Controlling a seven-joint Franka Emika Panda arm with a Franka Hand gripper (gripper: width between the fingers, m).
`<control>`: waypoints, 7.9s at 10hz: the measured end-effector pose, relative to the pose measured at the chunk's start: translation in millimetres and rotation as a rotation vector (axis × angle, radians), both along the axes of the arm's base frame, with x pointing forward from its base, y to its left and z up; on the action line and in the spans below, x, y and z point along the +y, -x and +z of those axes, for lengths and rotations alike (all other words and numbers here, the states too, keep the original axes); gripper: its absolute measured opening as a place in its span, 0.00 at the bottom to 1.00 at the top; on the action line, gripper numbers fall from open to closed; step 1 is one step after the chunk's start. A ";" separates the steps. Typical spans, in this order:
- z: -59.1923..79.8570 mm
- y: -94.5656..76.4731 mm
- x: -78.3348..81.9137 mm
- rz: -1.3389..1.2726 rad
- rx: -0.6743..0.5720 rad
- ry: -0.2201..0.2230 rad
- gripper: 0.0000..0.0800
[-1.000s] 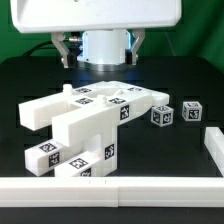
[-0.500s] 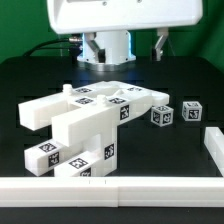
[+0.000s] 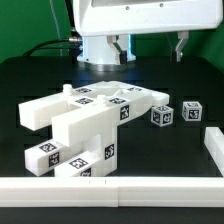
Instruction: Assemble chair
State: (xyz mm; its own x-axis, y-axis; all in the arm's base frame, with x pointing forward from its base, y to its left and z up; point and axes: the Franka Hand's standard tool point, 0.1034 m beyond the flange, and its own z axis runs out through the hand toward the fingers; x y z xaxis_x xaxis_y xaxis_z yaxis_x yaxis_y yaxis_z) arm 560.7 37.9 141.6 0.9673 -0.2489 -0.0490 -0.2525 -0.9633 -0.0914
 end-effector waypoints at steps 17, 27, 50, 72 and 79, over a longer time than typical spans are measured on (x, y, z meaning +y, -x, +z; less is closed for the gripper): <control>-102.9 97.3 118.7 0.107 -0.093 0.064 0.81; -123.9 110.9 111.1 0.107 -0.057 0.083 0.65; 11.1 -30.7 -9.4 0.318 -0.174 0.055 0.36; -3.4 -61.2 -75.6 0.715 -0.152 0.081 0.36; -13.4 -63.3 -82.7 0.707 -0.152 0.093 0.36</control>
Offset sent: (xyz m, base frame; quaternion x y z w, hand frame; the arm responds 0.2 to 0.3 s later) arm -0.0395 0.0568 -0.0191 0.0387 0.0297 -0.0462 0.9977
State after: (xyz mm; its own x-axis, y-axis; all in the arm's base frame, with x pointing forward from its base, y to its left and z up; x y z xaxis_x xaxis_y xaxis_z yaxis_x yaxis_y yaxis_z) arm 624.0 -44.9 128.2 0.8927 0.4416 0.0900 0.4422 -0.8968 0.0142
